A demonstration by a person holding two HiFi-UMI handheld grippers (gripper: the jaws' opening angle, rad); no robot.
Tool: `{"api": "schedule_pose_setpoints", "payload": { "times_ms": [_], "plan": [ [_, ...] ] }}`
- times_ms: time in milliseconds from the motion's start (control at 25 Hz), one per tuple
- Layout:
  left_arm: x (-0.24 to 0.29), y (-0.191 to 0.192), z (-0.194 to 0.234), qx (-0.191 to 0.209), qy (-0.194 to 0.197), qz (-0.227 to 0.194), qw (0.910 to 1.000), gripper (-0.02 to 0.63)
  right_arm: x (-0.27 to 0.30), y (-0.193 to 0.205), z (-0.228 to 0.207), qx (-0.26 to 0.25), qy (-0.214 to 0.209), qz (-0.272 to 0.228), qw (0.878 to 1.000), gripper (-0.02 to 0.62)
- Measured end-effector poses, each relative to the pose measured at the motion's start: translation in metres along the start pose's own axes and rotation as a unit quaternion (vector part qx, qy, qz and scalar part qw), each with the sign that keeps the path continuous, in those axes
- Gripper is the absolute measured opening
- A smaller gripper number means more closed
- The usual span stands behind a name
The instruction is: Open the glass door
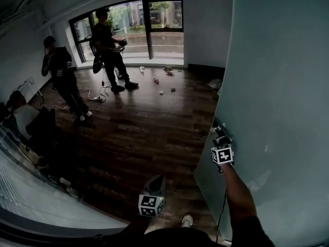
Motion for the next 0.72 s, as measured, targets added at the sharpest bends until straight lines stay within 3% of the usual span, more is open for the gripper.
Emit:
{"api": "schedule_pose_setpoints", "payload": {
  "times_ms": [720],
  "plan": [
    [0.104,0.015,-0.038,0.003,-0.003,0.011,0.9999,0.003,0.014,0.071,-0.212,0.067,0.103,0.058,0.991,0.017]
  ]
}}
Point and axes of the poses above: the fingertips, and each gripper's own axes: x forward along the fingers, z to its left, y out of its underside, the point moved 3 cm from there along -x, backward along the fingers, and after that the axes turned 12 degrees about -x, right-handed, at the moved point
